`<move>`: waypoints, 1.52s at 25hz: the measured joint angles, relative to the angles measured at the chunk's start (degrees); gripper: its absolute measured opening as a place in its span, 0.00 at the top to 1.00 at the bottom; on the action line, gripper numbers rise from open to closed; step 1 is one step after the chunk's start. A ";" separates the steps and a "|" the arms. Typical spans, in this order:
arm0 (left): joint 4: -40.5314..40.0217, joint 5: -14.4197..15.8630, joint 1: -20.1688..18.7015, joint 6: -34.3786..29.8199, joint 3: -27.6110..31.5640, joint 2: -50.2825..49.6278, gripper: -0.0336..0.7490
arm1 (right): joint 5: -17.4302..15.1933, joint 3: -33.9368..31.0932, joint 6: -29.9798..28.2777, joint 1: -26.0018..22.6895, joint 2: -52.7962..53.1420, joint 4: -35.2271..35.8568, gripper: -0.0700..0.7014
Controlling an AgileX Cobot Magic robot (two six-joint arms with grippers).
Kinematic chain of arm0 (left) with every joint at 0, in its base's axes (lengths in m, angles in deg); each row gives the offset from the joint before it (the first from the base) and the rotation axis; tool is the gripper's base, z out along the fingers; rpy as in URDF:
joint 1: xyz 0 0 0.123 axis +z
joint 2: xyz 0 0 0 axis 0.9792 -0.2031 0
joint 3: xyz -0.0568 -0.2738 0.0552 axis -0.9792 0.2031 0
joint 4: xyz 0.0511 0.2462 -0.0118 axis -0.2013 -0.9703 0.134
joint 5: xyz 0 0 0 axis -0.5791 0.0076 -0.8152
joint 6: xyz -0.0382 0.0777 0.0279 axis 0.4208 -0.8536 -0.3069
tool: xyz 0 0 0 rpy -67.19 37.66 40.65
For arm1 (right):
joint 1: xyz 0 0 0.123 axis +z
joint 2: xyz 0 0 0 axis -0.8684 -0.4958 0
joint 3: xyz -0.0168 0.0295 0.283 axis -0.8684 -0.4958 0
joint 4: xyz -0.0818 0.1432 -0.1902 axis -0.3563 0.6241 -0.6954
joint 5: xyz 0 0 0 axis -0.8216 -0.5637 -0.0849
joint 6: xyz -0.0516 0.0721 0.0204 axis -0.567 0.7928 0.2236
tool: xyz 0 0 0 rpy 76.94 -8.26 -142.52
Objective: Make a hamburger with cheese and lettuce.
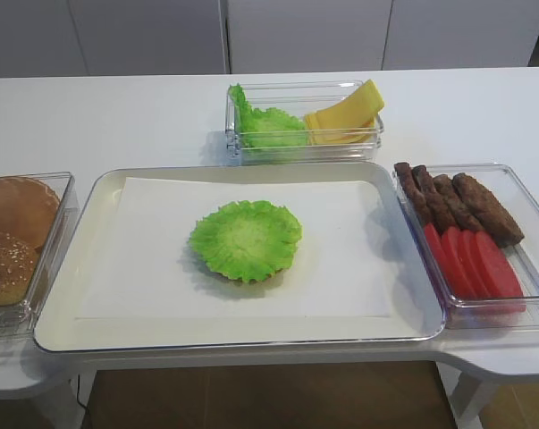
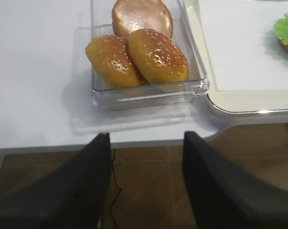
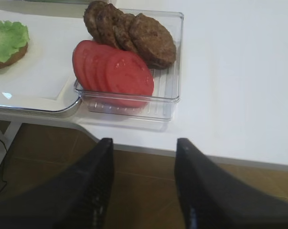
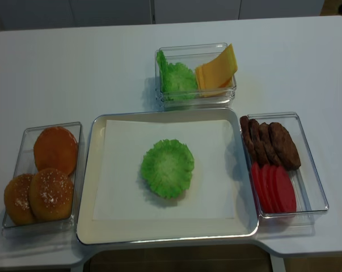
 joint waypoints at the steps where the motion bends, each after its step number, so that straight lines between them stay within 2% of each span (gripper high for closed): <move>1: 0.00 0.00 0.00 0.00 0.00 0.00 0.49 | 0.00 0.00 0.00 0.00 0.00 0.40 0.49; 12: 0.00 0.00 0.00 0.00 0.00 0.00 0.49 | 0.00 -0.04 0.00 -0.47 0.00 1.08 0.49; 18: 0.00 0.00 0.00 0.00 0.00 0.00 0.49 | 0.00 -0.04 0.00 -5.87 0.00 1.22 0.49; 38: 0.00 0.00 0.00 0.00 0.00 0.00 0.49 | 0.00 -0.04 0.00 -5.91 0.00 1.22 0.49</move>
